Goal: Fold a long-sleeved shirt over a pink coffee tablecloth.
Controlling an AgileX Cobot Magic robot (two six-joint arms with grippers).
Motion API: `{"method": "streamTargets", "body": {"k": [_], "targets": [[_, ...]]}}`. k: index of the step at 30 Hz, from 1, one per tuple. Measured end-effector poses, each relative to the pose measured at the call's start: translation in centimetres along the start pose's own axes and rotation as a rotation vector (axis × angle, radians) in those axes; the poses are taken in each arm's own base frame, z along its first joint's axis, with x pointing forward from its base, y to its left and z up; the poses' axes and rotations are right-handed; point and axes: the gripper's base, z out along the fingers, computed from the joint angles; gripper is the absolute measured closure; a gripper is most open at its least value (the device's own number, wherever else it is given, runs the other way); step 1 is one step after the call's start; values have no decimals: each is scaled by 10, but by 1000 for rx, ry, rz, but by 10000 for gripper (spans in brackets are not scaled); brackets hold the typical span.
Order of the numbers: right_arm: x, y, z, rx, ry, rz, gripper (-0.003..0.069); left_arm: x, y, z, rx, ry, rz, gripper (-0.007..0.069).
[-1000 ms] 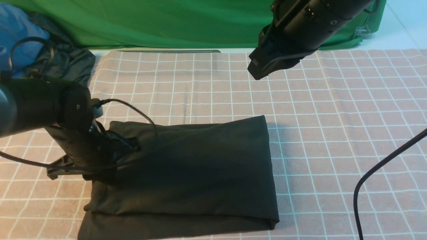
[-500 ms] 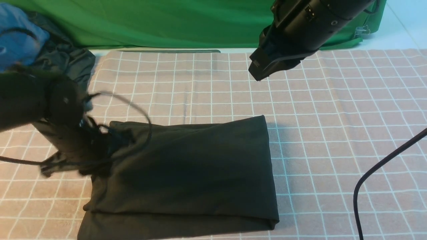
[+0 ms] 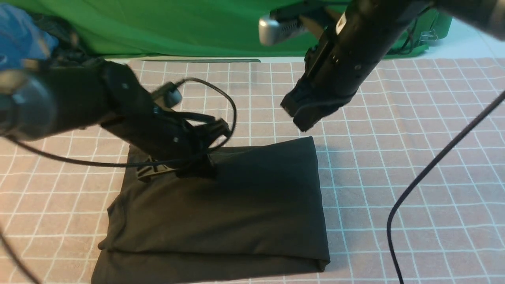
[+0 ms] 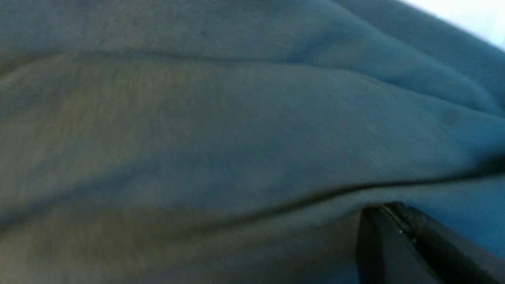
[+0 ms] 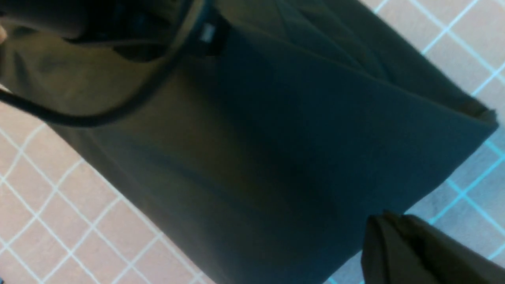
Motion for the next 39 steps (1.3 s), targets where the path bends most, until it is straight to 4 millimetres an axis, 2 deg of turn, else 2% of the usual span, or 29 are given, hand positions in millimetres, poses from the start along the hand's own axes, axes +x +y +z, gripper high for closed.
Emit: {"method": "streamTargets", "body": {"k": [3, 6, 9, 10, 15, 17, 19, 21, 25, 29, 32, 35, 36, 37, 39], "targets": [[8, -3, 12, 5, 49, 14, 589, -2, 7, 18, -41, 30, -1, 610], [28, -7, 35, 2, 154, 40, 589, -6, 15, 29, -70, 51, -35, 610], [43, -5, 53, -7, 219, 48, 589, -8, 16, 27, -70, 49, -32, 610], [52, -2, 65, -7, 234, 46, 589, -8, 15, 24, -67, 42, -25, 610], [68, 9, 91, -9, 228, 34, 589, -9, 7, -5, -37, -3, 23, 610], [72, 11, 100, -8, 214, 36, 589, -3, 0, -19, -20, -25, 59, 610], [75, 11, 106, -7, 190, 50, 589, 5, -3, -24, -13, -39, 85, 610], [77, 10, 111, -3, 174, 60, 589, 17, 1, -20, -25, -24, 92, 610], [84, 9, 118, -2, 191, 75, 589, 46, 32, 2, -104, 48, 37, 610], [86, 8, 121, -5, 202, 58, 589, 52, 39, 3, -107, 28, 25, 610], [84, 11, 107, -4, 178, 47, 589, 55, 36, -10, -96, 27, 45, 610], [80, 17, 69, 11, 81, 14, 589, 59, 30, -39, -59, -8, 79, 610], [78, 21, 43, 22, 11, -3, 589, 61, 26, -55, -34, -37, 97, 610], [78, 23, 29, 33, -29, -13, 589, 63, 23, -68, -10, -68, 112, 610], [82, 31, -23, 68, -185, -41, 589, 71, 18, -105, 55, -158, 157, 610]]}}
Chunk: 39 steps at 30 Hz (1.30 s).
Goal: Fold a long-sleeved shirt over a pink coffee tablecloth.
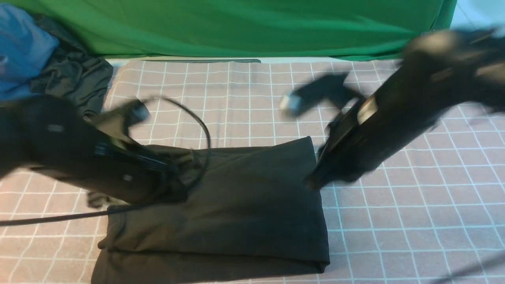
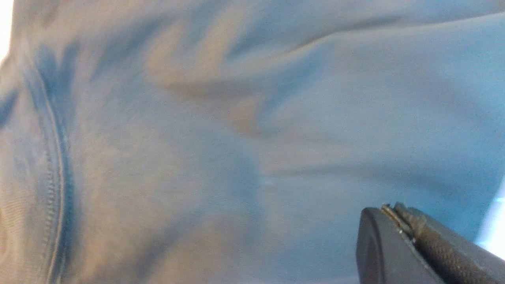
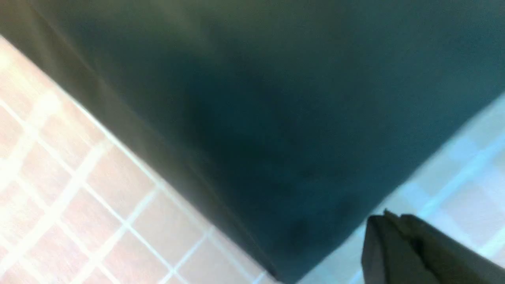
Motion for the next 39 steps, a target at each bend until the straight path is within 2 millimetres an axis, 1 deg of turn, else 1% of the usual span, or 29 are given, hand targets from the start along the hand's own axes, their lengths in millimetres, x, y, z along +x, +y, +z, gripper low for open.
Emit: {"method": "streamTargets", "body": {"k": [1, 2, 3, 4, 5, 6, 7, 8, 9, 10, 11, 12, 13, 14, 15, 17, 18, 20, 22, 24, 27, 30, 34, 39], "targets": [[-1, 1, -17, 13, -55, -7, 589, 1, -1, -8, 13, -21, 9, 610], [-1, 4, -58, 49, -199, -24, 589, 5, -6, -39, 65, -105, 36, 610], [2, 7, -92, 73, -325, -37, 589, 11, -9, -63, 106, -172, 53, 610], [4, 8, -102, 82, -358, -44, 589, 12, -9, -67, 114, -184, 56, 610], [12, 11, -137, 111, -503, -64, 589, 21, -10, -97, 167, -280, 81, 610], [19, 14, -159, 128, -602, -76, 589, 27, -10, -112, 190, -327, 96, 610], [29, 16, -178, 143, -700, -86, 589, 37, -8, -135, 221, -407, 124, 610], [40, 19, -195, 151, -780, -91, 589, 41, -7, -144, 230, -442, 138, 610], [46, 19, -202, 156, -826, -94, 589, 48, -5, -155, 242, -484, 154, 610], [64, 22, -217, 167, -918, -101, 589, 58, 0, -167, 257, -542, 174, 610], [64, 22, -215, 169, -918, -102, 589, 60, 1, -170, 259, -553, 178, 610], [85, 23, -222, 186, -995, -116, 589, 77, 10, -181, 274, -620, 198, 610], [100, 23, -225, 200, -1050, -127, 589, 86, 16, -183, 276, -645, 205, 610], [112, 23, -219, 205, -1064, -131, 589, 93, 20, -182, 278, -662, 206, 610], [125, 23, -219, 213, -1098, -137, 589, 100, 26, -178, 277, -669, 202, 610], [151, 23, -207, 216, -1156, -140, 589, 115, 39, -169, 283, -684, 176, 610], [157, 23, -204, 218, -1181, -142, 589, 120, 43, -166, 288, -694, 167, 610], [181, 22, -187, 218, -1239, -141, 589, 132, 56, -147, 281, -697, 150, 610], [192, 21, -177, 224, -1303, -148, 589, 138, 63, -135, 289, -718, 144, 610], [200, 20, -169, 227, -1360, -151, 589, 140, 68, -124, 295, -741, 137, 610], [207, 20, -160, 228, -1409, -153, 588, 139, 70, -119, 309, -778, 133, 610], [209, 19, -157, 228, -1406, -153, 585, 138, 69, -121, 323, -808, 134, 610], [210, 18, -149, 225, -1351, -150, 575, 137, 68, -122, 330, -823, 134, 610], [211, 18, -148, 224, -1330, -148, 568, 137, 68, -122, 332, -822, 128, 610]]}}
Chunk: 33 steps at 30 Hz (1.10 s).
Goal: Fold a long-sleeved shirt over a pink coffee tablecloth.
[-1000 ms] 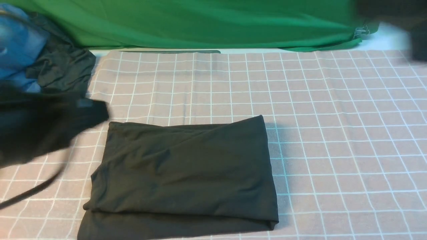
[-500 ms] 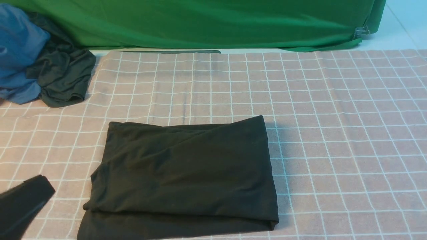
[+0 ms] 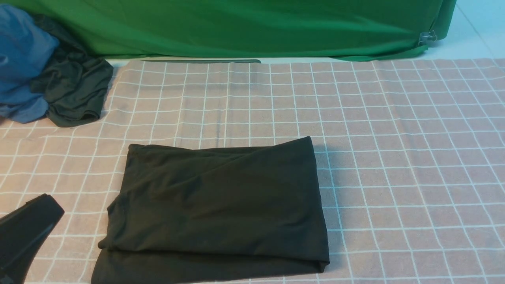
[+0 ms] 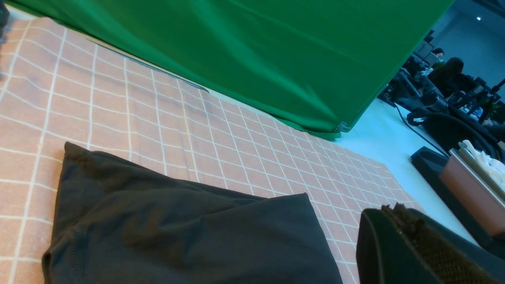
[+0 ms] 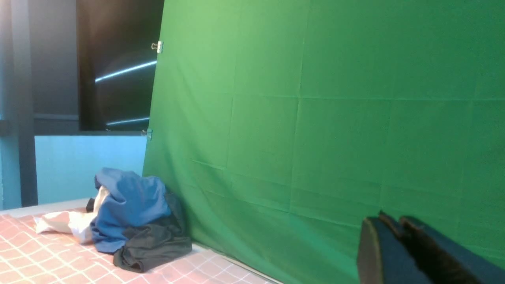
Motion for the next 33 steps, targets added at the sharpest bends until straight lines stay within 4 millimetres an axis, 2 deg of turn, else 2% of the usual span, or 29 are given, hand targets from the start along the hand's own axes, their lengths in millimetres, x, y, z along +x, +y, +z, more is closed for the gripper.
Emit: {"method": "streamTargets", "body": {"k": [9, 16, 20, 24, 28, 33], "targets": [[0, 0, 0, 0, 0, 0, 568, 0, 0, 0, 0, 0, 13, 610], [0, 0, 0, 0, 1, 0, 568, 0, 5, 0, -46, -14, 171, 610], [0, 0, 0, 0, 1, 0, 568, 4, 12, 0, -109, -69, 181, 610], [0, 0, 0, 0, 1, 0, 562, 26, 35, 3, -247, -133, 186, 610], [0, 0, 0, 0, 1, 0, 547, 55, 58, 6, -353, -123, 183, 610], [0, 0, 0, 0, 1, 0, 536, 68, 67, 8, -382, -93, 193, 610]]}}
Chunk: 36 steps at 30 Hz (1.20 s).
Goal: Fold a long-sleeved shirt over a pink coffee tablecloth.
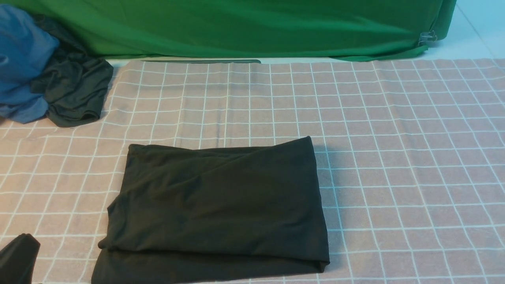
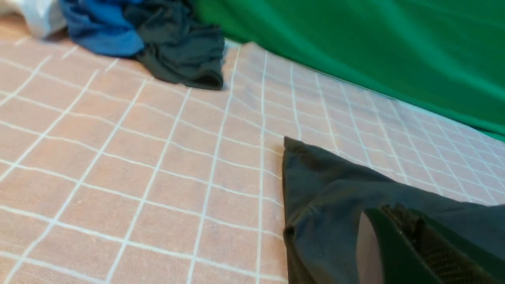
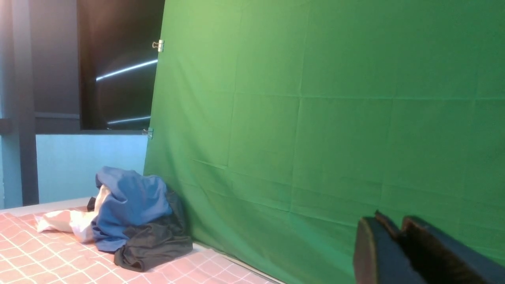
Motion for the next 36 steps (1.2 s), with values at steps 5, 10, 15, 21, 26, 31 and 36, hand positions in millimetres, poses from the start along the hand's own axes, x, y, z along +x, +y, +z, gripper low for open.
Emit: {"method": "streamTargets", "body": {"k": [5, 10, 15, 21, 26, 31, 36], "targets": [[0, 0, 0, 0, 0, 0, 524, 0, 0, 0, 5, -4, -12, 610], [0, 0, 0, 0, 0, 0, 515, 0, 0, 0, 6, -4, -14, 610], [0, 0, 0, 0, 0, 0, 500, 0, -1, 0, 6, -4, -15, 610], [0, 0, 0, 0, 0, -1, 484, 0, -1, 0, 6, -4, -15, 610], [5, 0, -2, -4, 43, -28, 473, 0, 0, 0, 6, -5, -13, 610], [43, -6, -12, 138, 161, -90, 462, 0, 0, 0, 4, -5, -3, 610], [106, -14, -34, 356, 349, -101, 457, 0, 0, 0, 3, -5, -2, 610]]}}
